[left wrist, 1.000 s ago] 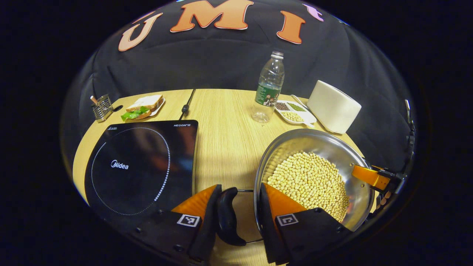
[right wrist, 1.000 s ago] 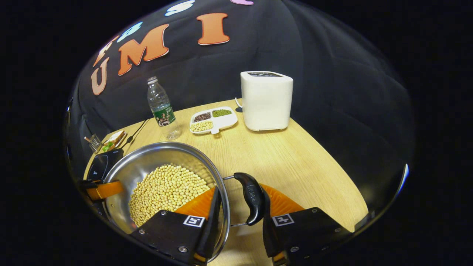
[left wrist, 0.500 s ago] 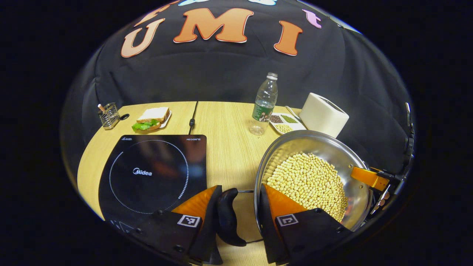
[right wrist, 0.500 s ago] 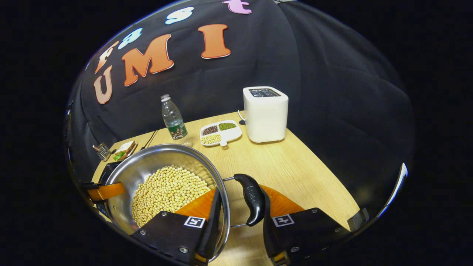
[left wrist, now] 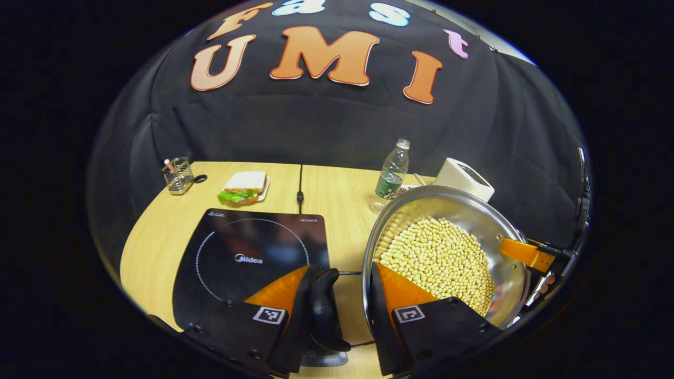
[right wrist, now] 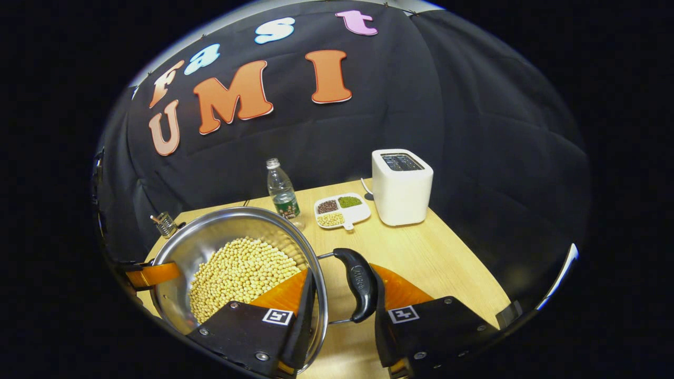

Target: First push the handle of the pot to place it horizontally, then grasp the pot with both hands and set it on the induction cooktop.

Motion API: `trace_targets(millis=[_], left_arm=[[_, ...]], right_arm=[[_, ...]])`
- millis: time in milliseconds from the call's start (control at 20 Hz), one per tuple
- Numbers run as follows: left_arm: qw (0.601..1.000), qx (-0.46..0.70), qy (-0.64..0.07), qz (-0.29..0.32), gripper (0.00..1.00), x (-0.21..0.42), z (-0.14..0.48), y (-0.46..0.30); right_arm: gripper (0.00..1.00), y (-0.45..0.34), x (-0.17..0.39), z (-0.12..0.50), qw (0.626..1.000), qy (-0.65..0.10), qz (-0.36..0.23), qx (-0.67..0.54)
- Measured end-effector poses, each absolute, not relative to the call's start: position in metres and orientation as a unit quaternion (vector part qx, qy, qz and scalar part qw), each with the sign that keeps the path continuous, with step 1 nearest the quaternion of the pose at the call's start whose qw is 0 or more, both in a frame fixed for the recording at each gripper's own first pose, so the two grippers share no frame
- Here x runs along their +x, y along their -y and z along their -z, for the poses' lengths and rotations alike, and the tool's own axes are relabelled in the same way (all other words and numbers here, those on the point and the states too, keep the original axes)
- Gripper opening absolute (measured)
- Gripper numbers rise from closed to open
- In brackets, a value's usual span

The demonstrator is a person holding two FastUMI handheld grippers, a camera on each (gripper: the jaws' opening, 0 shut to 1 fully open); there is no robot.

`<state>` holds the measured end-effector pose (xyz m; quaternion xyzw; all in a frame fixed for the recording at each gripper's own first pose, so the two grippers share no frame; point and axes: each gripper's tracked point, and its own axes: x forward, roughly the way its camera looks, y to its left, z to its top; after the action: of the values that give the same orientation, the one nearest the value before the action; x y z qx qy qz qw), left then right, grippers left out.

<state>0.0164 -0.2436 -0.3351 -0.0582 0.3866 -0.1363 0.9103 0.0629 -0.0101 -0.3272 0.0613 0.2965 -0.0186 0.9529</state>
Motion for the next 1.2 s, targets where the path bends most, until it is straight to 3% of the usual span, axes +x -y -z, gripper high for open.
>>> trace_targets(millis=[150,200,400,850,900,950,1050,1100,1200], left_arm=[[0.914,-0.065,-0.38,0.129,0.58,0.019,0.326,0.221],[0.914,-0.066,-0.379,0.127,0.64,0.019,0.322,0.214],[0.915,-0.069,-0.381,0.111,0.58,0.021,0.317,0.177],[0.914,-0.09,-0.39,0.065,0.58,0.025,0.317,0.09],[0.914,-0.092,-0.39,0.059,0.58,0.023,0.317,0.082],[0.914,-0.095,-0.391,0.053,0.58,0.024,0.317,0.073],[0.913,-0.096,-0.394,0.043,0.6,0.023,0.32,0.054],[0.913,-0.094,-0.395,0.038,0.6,0.026,0.325,0.045],[0.912,-0.093,-0.398,0.03,0.58,0.029,0.329,0.028]], right_arm=[[0.51,-0.011,0.066,0.315,0.955,-0.291,0.005,0.061],[0.51,-0.019,0.067,0.311,0.955,-0.289,0.001,0.059],[0.51,-0.05,0.071,0.308,0.955,-0.291,-0.015,0.058],[0.51,-0.132,0.079,0.305,0.951,-0.299,-0.061,0.053],[0.46,-0.143,0.079,0.305,0.95,-0.299,-0.067,0.051],[0.51,-0.153,0.083,0.307,0.95,-0.3,-0.072,0.051],[0.51,-0.172,0.086,0.309,0.947,-0.305,-0.081,0.054],[0.46,-0.181,0.087,0.312,0.946,-0.308,-0.086,0.054],[0.51,-0.197,0.089,0.317,0.943,-0.314,-0.095,0.051]])
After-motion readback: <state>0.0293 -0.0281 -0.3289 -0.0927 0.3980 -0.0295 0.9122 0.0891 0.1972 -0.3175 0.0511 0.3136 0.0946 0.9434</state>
